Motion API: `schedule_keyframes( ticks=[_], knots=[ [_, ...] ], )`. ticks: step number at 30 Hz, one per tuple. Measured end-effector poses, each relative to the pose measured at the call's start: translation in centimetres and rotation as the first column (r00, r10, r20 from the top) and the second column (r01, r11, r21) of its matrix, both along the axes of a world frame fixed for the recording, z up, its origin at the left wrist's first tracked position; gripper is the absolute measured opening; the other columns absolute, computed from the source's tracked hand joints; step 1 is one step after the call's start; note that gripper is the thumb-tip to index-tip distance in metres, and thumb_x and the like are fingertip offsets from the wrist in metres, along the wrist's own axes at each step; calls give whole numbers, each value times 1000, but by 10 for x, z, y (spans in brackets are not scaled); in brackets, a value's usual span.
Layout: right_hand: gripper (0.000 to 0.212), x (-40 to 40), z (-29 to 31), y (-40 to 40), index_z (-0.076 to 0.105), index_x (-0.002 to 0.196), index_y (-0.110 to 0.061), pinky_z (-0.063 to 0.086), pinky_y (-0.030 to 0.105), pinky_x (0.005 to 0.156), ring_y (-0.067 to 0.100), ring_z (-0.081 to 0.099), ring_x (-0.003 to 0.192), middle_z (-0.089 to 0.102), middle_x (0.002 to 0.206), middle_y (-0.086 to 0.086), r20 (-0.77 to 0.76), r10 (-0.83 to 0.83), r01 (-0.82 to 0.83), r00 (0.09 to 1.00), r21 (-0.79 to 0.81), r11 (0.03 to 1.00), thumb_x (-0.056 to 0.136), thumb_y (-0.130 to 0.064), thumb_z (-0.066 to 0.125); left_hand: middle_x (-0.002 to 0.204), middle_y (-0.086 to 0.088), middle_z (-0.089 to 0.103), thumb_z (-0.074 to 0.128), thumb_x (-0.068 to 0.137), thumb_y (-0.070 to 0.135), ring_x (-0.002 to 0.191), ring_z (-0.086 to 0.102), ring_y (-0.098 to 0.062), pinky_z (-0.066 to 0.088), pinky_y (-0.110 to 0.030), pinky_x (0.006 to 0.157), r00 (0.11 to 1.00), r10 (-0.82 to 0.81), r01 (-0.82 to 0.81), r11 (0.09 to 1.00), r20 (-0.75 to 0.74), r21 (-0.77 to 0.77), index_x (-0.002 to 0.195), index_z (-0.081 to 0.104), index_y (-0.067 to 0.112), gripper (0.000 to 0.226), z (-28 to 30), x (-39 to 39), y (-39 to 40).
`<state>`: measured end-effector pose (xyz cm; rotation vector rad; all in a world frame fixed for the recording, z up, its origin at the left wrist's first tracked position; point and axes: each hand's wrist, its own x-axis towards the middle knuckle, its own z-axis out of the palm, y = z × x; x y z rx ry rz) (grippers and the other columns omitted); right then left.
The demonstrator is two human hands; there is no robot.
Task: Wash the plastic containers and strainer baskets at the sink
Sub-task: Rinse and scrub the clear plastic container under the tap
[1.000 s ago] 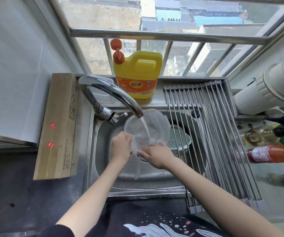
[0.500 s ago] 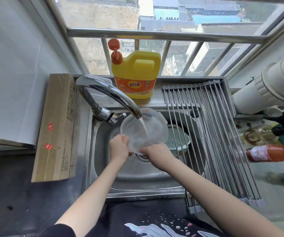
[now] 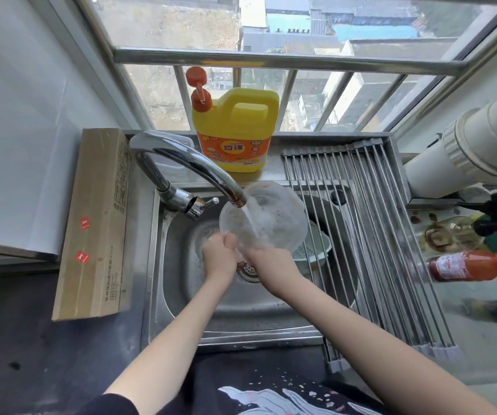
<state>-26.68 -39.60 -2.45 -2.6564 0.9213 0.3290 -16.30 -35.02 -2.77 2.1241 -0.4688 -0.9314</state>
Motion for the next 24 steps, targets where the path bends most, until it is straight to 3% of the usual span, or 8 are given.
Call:
schedule_keyframes(
  ticks=[2,4,6,9,15,18,21,24],
  knots=[
    [33,-6,1,1,62,48,-17,35,15,40,17,54,34,55,41,2,-105,8,-21,994,-122,992,26,-18,87,59,-19,58,43,84,22,57,60,-31,50,-41,55,999,-19,19,1000,-28,-2,60,50,4,31,2,-1,-3],
    [38,-14,-4,-3,55,37,-17,39,15,46,14,52,30,51,34,-1,-145,-77,52,986,-167,985,20,-26,88,59,-14,51,45,88,10,58,51,-25,31,-34,53,996,-84,84,996,-14,-8,62,48,3,27,10,-3,-8],
    [30,-17,3,-7,70,64,-19,50,32,74,21,69,64,69,61,4,-249,-219,162,943,-231,959,50,-40,86,63,-12,51,45,91,6,61,50,-23,24,-29,53,993,-117,117,993,0,-7,64,46,4,27,16,-5,-12],
    [43,-4,2,-4,46,132,-8,21,50,111,42,40,130,55,132,17,-295,-278,224,914,-203,953,92,-24,50,67,-14,53,41,97,11,51,57,-9,33,-21,46,993,-121,121,993,-1,12,63,44,9,34,22,-9,-16],
    [39,-4,12,-12,45,130,-14,42,35,67,32,65,94,68,103,10,-89,-65,71,994,71,995,92,-10,46,69,-13,64,46,90,15,63,63,-29,51,-34,60,976,15,-3,998,-219,55,68,57,3,27,8,-11,-13],
    [17,-9,14,-13,64,73,-13,37,22,46,21,65,51,65,57,4,-60,55,-61,997,-94,994,70,-7,47,70,-19,64,46,89,15,50,65,-28,56,-33,44,809,232,-178,972,-540,152,83,57,-1,20,4,-9,-11],
    [22,-19,-3,-7,55,49,-21,37,18,47,16,53,36,52,39,-2,-89,157,-173,984,-228,958,59,-13,36,67,-22,66,42,92,15,44,65,-28,55,-33,40,723,288,-160,954,-628,254,98,56,-2,22,-5,-7,-11],
    [14,-20,-15,-14,58,44,-20,41,22,56,16,55,42,53,39,-2,-231,154,-206,961,-223,953,49,-16,71,66,-26,59,34,93,3,55,61,-34,59,-35,54,667,322,-152,941,-672,301,91,51,-6,19,-4,-7,-11]
  ],
)
